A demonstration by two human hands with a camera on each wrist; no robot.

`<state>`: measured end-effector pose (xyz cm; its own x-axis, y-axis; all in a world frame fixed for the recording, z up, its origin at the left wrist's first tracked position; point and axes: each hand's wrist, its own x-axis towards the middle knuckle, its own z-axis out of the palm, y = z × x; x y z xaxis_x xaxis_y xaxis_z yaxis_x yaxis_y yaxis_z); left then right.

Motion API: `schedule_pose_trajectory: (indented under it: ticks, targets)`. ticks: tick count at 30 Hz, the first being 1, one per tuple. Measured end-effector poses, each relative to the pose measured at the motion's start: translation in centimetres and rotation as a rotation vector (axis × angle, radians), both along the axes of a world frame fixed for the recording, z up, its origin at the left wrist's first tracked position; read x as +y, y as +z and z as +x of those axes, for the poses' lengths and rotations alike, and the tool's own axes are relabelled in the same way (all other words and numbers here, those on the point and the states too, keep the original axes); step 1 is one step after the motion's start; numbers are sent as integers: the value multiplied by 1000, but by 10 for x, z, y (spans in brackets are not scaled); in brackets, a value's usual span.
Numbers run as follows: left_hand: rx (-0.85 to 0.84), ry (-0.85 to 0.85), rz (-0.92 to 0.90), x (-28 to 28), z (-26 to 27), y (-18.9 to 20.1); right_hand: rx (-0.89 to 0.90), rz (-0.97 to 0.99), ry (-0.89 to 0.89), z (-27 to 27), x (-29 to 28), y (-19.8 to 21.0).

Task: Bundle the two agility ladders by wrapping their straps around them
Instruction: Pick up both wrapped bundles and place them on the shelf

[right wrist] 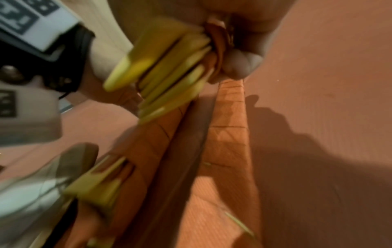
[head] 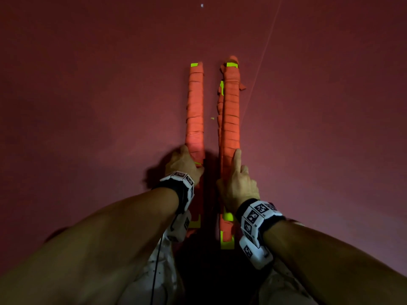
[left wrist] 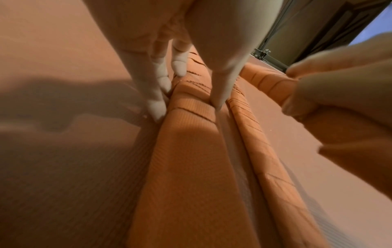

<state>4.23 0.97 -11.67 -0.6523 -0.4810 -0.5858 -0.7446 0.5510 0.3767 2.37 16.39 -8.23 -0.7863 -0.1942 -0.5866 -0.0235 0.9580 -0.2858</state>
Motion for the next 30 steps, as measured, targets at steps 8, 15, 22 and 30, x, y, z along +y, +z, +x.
schedule_pose_trajectory:
  ticks: [8, 15, 22, 30]
  targets:
    - [-23, -5, -5, -1, 0, -2, -3, -9, -1, 18, 6, 0]
    - [-20, -15, -5, -1, -1, -3, 39, -27, -9, 14, 7, 0]
    - [-24, -20, -16, 1, 0, -5, -16, 13, -3, 33, 12, -2]
    - [-40, -26, -10, 5, 4, -6, 8, 67, 13, 45, 12, -10]
